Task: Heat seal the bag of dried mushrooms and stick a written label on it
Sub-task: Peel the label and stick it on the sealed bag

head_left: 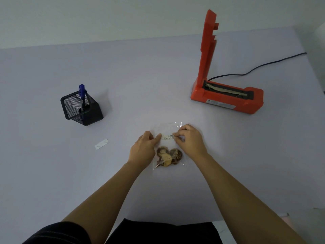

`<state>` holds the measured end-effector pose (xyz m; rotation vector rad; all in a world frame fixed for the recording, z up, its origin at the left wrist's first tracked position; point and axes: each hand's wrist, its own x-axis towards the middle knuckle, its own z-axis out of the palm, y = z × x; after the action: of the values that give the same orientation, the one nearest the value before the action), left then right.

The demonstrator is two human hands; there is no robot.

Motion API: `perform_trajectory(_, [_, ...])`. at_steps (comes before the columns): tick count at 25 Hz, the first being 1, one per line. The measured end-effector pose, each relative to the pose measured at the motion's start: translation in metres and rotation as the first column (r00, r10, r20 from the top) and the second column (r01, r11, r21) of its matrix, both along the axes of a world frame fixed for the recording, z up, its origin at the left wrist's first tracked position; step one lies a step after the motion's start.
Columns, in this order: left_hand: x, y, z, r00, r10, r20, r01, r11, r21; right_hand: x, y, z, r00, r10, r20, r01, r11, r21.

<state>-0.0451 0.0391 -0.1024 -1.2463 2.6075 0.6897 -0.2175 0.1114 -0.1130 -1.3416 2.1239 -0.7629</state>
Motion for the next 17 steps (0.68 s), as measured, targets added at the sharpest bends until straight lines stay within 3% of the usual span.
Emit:
perform_trajectory(3, [-0.006, 0.011, 0.003, 0.992, 0.052, -0.116, -0.052, 0.999, 0.005, 0.003, 0.003, 0.001, 0.997, 0.037, -0.062, -0.037, 0.999, -0.01])
perform_trajectory(11, [-0.009, 0.022, 0.0, 0.999, 0.002, -0.041, -0.005, 0.997, -0.074, 0.007, 0.026, 0.01, 0.936, 0.242, -0.257, -0.204, 0.965, 0.166])
perform_trajectory(17, [-0.006, 0.023, 0.003, 0.999, -0.052, 0.001, 0.051, 0.995, -0.083, 0.016, 0.039, 0.007, 0.903, 0.301, -0.305, -0.23, 0.941, 0.247])
